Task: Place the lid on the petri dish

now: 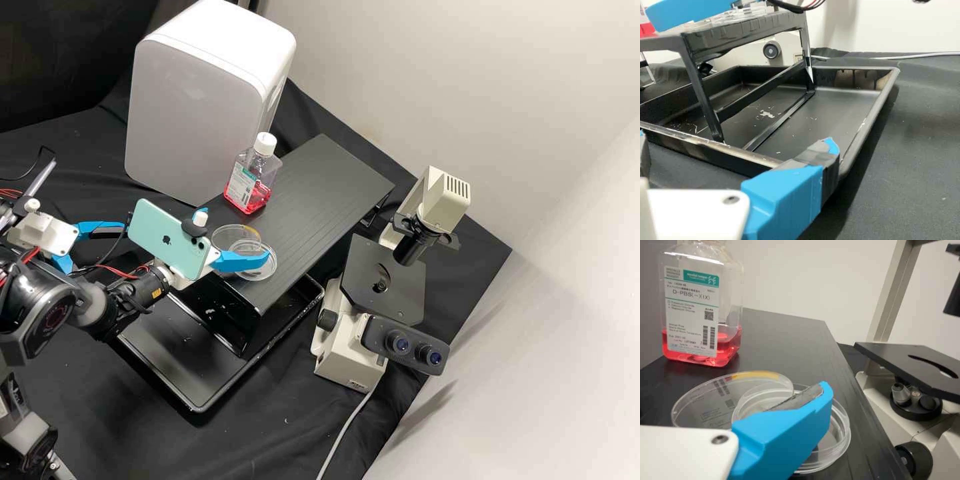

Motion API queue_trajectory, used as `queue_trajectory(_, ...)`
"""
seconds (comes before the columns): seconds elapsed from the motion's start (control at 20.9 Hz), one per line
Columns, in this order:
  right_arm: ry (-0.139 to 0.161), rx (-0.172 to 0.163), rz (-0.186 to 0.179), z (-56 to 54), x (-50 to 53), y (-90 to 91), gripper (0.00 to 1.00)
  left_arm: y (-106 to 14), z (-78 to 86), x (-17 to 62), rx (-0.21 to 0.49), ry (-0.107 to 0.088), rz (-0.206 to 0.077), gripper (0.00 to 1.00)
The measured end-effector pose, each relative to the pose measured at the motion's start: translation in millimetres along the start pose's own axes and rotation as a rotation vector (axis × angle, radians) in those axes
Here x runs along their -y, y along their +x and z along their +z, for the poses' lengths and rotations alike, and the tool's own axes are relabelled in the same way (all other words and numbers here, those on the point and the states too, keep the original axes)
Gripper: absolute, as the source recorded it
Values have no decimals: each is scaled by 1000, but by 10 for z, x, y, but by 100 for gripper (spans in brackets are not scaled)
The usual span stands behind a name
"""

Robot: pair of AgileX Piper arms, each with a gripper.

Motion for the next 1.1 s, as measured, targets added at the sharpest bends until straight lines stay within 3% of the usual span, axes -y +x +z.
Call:
queue_trajectory(0.29, -4, -1, -28, 2, 62, -57, 100, 0, 1, 0, 1, 0, 0, 100)
queue_trajectory(0.77, -5, 0, -27, 10, 66, -71, 100, 0, 1, 0, 1, 0, 0, 100)
queue_trajectory(0.81, -5, 0, -27, 10, 66, -71, 0, 0, 1, 0, 1, 0, 0, 100)
queue_trajectory(1.1, 1, 0, -27, 10, 66, -71, 0, 0, 1, 0, 1, 0, 0, 100)
